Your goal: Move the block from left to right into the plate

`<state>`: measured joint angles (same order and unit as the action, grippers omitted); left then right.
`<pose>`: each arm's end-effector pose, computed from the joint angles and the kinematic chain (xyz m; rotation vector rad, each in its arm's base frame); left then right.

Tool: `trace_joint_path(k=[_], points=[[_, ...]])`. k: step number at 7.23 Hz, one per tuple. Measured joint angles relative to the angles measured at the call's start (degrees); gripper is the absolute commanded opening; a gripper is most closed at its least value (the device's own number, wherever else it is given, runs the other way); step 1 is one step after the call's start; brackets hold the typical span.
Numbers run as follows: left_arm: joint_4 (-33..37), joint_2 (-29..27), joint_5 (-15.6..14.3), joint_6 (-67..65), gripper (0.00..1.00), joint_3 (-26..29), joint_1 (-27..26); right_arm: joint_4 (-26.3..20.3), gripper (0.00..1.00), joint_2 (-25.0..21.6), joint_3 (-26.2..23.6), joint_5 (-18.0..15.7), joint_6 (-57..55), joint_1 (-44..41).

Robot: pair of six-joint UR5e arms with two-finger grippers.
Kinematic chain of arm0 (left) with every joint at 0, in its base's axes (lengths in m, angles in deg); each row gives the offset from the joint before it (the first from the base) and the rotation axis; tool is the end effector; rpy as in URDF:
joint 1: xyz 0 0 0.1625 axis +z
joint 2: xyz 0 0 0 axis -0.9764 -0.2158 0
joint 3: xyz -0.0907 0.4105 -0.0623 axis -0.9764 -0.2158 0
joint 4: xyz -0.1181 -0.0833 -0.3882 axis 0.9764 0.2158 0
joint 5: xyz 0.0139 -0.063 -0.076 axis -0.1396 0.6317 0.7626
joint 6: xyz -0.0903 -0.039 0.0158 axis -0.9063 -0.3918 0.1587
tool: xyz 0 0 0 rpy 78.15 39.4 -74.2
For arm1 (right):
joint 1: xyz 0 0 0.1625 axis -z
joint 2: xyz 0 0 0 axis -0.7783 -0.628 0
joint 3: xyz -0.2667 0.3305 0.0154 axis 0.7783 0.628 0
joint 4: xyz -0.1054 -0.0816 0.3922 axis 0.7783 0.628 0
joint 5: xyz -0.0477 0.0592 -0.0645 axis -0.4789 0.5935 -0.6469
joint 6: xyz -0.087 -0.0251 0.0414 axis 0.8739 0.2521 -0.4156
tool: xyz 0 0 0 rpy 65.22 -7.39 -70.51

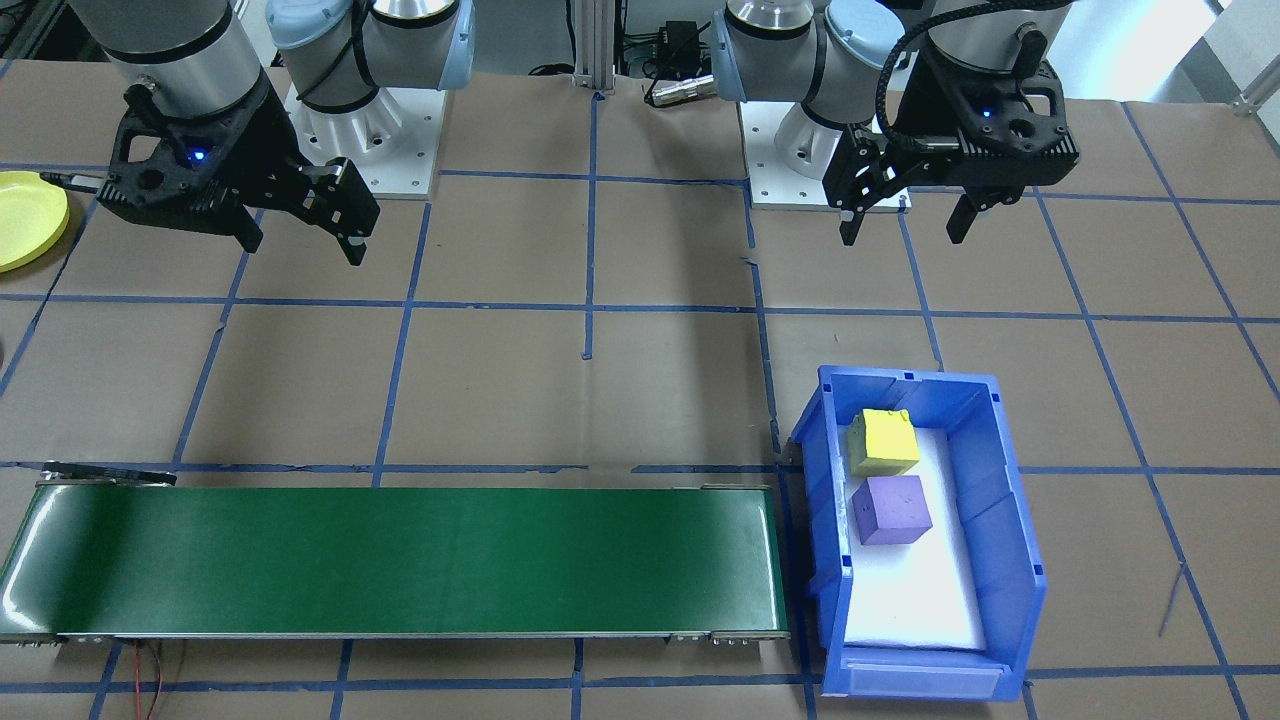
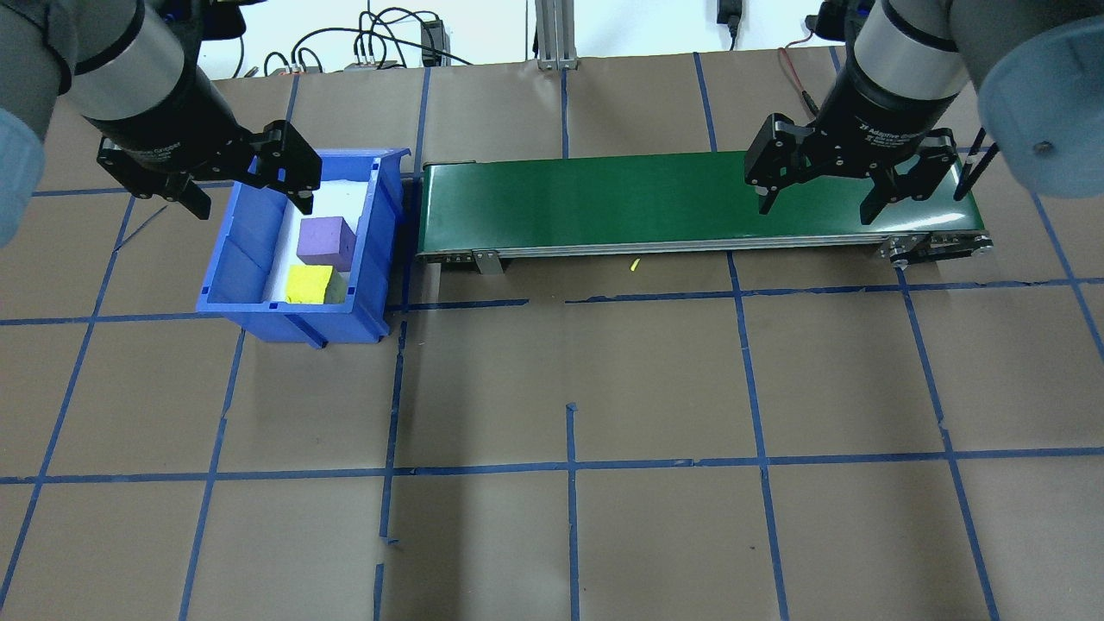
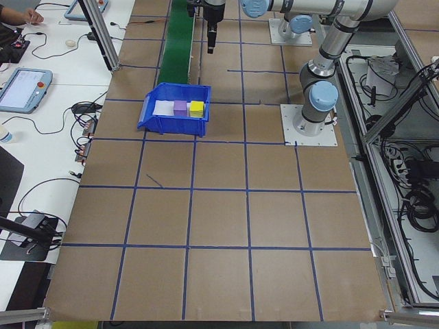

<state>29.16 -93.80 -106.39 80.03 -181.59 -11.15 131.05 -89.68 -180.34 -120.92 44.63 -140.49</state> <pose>-0.1187 -0.4694 0.5162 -0.0225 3.0978 -0.1547 0.1318 -0.4804 0.4807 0.2375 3.0957 0.0015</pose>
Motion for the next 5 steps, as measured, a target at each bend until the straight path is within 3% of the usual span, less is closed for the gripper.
trace_joint_path(k=[5], points=[[-0.1, -2.93, 0.21, -0.01, 1.0, 0.41, 0.41, 0.0, 1.0, 0.0, 0.0, 0.0, 0.05, 0.0]])
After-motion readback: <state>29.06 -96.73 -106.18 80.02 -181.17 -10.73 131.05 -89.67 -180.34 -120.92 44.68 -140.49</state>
